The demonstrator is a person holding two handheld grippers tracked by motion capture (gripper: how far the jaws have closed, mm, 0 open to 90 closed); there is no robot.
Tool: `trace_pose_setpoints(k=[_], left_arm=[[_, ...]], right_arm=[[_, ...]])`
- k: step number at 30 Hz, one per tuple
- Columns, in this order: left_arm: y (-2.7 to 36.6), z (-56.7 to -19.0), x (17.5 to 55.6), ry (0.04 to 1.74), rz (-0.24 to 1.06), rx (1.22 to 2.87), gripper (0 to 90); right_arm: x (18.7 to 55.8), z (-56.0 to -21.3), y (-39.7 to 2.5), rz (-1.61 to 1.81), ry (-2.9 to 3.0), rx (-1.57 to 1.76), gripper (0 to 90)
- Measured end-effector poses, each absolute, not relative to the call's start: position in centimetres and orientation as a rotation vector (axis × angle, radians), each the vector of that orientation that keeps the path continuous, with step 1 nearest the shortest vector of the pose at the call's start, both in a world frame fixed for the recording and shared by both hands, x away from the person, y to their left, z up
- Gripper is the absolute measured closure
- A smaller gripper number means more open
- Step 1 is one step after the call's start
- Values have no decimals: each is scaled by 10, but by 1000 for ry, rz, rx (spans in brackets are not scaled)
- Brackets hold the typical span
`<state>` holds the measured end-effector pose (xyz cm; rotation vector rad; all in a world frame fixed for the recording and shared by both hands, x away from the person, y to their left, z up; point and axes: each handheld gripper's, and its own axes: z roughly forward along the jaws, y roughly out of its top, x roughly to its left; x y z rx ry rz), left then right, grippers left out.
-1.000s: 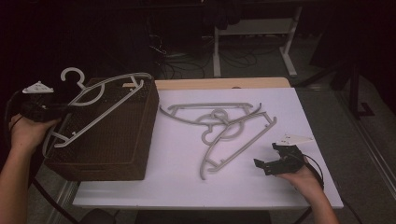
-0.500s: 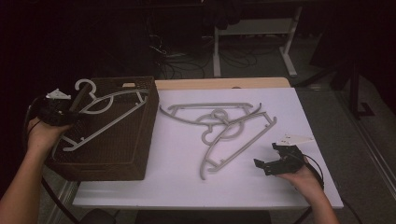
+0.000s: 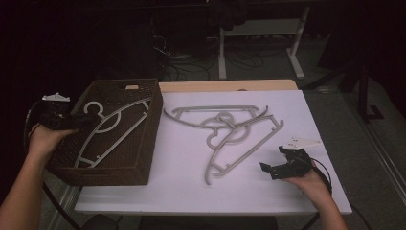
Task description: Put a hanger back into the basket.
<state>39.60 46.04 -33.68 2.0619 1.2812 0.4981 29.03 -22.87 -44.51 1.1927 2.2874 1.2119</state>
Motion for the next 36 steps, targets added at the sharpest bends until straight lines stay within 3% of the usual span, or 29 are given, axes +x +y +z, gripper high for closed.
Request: trace_pose_setpoints(k=[5, 14, 28, 36], left_arm=[[450, -330, 396, 1206, 434, 2011, 385], [409, -316, 393, 1119, 383, 1974, 314], [294, -298, 384, 919, 279, 1969, 204], [230, -302, 379, 834, 239, 1995, 195]], right_arm=[[291, -444, -227, 1210, 2287, 1189, 7], [290, -444, -230, 1214, 2292, 1183, 7], [292, -443, -231, 1232, 2299, 1158, 7], [294, -444, -229, 1227, 2309, 1154, 7]])
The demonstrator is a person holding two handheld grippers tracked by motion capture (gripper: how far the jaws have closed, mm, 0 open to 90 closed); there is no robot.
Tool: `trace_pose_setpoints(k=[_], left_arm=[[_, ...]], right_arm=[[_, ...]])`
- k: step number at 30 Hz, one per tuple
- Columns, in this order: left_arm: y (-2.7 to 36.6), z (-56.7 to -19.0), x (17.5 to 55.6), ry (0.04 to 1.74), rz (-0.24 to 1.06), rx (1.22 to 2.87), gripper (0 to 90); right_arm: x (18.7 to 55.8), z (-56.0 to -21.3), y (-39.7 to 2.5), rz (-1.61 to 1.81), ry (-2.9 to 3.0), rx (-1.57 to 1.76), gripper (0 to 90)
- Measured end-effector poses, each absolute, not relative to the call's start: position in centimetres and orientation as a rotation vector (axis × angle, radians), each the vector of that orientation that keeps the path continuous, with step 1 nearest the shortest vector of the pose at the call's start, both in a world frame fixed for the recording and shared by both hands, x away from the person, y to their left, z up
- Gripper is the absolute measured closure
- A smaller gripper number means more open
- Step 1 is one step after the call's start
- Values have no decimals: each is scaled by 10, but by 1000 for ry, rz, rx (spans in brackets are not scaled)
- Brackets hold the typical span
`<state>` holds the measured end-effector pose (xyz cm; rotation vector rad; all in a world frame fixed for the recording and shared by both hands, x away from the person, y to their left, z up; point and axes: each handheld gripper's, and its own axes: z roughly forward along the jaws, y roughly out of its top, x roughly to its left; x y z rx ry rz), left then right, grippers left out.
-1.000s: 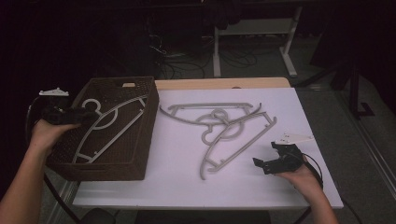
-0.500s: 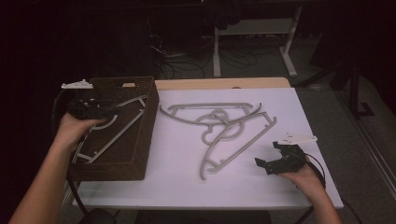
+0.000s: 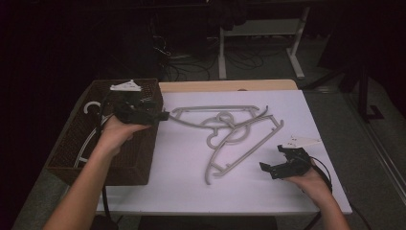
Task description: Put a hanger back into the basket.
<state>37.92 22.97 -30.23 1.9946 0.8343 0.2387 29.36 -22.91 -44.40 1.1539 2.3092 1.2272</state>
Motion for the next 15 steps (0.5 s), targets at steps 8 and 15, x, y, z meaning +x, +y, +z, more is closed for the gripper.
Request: trace_pose_setpoints(k=[8, 15], left_arm=[[176, -322, 382, 776, 194, 2015, 196], [137, -351, 391, 741, 164, 2064, 209]], right_arm=[[293, -445, -229, 1222, 2312, 1157, 7], [293, -446, -229, 1213, 2320, 1157, 7]])
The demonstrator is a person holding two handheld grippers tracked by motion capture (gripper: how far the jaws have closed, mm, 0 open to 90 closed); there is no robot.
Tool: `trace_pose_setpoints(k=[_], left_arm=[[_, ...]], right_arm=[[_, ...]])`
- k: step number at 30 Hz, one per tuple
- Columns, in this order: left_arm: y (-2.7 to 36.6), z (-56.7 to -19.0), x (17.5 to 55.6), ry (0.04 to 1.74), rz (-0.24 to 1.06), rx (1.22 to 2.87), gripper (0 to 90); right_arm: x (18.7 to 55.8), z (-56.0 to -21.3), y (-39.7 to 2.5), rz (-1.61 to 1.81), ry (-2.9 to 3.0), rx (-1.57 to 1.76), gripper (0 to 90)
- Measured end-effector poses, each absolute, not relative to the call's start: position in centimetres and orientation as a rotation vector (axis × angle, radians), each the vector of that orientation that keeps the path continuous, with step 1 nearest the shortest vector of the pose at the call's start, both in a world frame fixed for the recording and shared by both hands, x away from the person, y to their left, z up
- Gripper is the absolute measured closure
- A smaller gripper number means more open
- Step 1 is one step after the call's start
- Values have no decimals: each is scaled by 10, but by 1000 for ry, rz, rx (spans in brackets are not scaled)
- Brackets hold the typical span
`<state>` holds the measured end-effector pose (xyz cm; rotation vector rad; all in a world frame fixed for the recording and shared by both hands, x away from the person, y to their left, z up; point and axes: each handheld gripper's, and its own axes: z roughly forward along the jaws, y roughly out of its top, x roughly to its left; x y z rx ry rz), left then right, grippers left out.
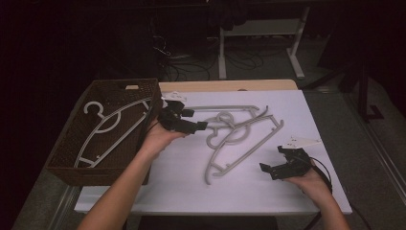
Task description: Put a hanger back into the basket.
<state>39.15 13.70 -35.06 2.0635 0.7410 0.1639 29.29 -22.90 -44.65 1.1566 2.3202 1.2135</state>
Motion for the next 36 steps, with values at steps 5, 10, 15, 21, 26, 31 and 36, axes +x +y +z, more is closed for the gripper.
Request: trace_pose_setpoints(k=[5, 10, 15, 21, 26, 31, 36], left_arm=[[113, -375, 400, 735, 146, 2105, 236], [96, -393, 406, 734, 139, 2140, 266], [76, -415, 412, 723, 146, 2195, 312], [56, -435, 412, 706, 155, 2266, 339], [47, -446, 412, 694, 193, 2320, 362], [41, -454, 412, 684, 240, 2366, 403], [38, -455, 411, 686, 268, 2382, 488]], right_arm=[[292, -446, -229, 1216, 2322, 1155, 7], [291, -447, -229, 1218, 2323, 1157, 7], [292, -446, -230, 1224, 2321, 1154, 7], [292, -446, -230, 1227, 2322, 1153, 7], [291, -446, -231, 1231, 2318, 1153, 7], [292, -446, -231, 1237, 2314, 1153, 7], [291, -445, -232, 1239, 2311, 1155, 7]])
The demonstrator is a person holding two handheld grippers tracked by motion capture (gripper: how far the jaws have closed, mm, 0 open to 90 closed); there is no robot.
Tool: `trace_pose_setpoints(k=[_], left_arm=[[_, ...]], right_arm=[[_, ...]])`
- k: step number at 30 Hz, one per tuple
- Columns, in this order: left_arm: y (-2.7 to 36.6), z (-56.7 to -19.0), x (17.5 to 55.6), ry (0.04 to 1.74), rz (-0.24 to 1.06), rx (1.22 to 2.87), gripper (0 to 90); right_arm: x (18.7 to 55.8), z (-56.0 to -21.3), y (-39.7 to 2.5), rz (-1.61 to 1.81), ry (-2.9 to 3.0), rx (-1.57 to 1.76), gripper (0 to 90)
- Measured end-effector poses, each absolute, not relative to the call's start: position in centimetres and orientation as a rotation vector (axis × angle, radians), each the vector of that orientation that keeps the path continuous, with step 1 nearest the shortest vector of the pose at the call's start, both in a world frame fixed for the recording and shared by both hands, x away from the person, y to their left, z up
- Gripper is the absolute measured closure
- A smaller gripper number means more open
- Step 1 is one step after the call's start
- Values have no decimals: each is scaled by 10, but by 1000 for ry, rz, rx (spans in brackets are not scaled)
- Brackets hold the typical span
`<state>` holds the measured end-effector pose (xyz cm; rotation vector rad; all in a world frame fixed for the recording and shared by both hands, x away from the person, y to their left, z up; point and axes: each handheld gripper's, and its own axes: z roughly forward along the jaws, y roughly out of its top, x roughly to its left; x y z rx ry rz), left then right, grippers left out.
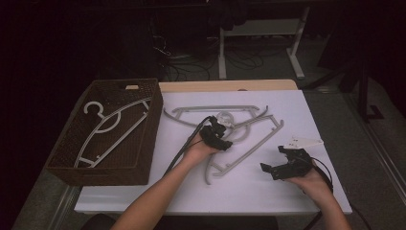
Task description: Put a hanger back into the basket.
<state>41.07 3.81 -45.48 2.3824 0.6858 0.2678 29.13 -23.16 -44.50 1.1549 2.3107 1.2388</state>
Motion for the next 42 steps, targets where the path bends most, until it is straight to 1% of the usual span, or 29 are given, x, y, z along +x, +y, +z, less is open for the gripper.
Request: trace_pose_setpoints(k=[3, 5, 9, 12, 15, 19, 23, 33, 37, 39, 41, 42], left_arm=[[35, -453, 410, 684, 270, 2401, 539], [35, -453, 410, 686, 269, 2403, 552], [32, -451, 409, 696, 269, 2419, 631], [31, -451, 408, 705, 272, 2424, 666], [31, -450, 408, 731, 268, 2418, 747], [32, -450, 409, 748, 256, 2411, 762], [34, -450, 411, 772, 252, 2399, 814], [43, -445, 413, 826, 208, 2332, 820], [56, -425, 415, 838, 207, 2283, 820], [58, -422, 414, 842, 210, 2275, 820], [67, -402, 414, 830, 213, 2264, 820], [67, -402, 414, 830, 213, 2264, 820]], right_arm=[[291, -445, -232, 1239, 2309, 1155, 7], [291, -445, -232, 1239, 2309, 1154, 7], [291, -444, -232, 1240, 2308, 1154, 7], [291, -444, -232, 1240, 2309, 1152, 8], [291, -444, -231, 1241, 2308, 1153, 8], [291, -444, -231, 1241, 2307, 1152, 8], [290, -444, -232, 1243, 2306, 1153, 8], [290, -443, -233, 1254, 2301, 1153, 8], [290, -443, -233, 1258, 2299, 1152, 8], [290, -443, -233, 1259, 2298, 1153, 8], [290, -443, -233, 1261, 2295, 1155, 8], [290, -443, -233, 1261, 2295, 1155, 8]])
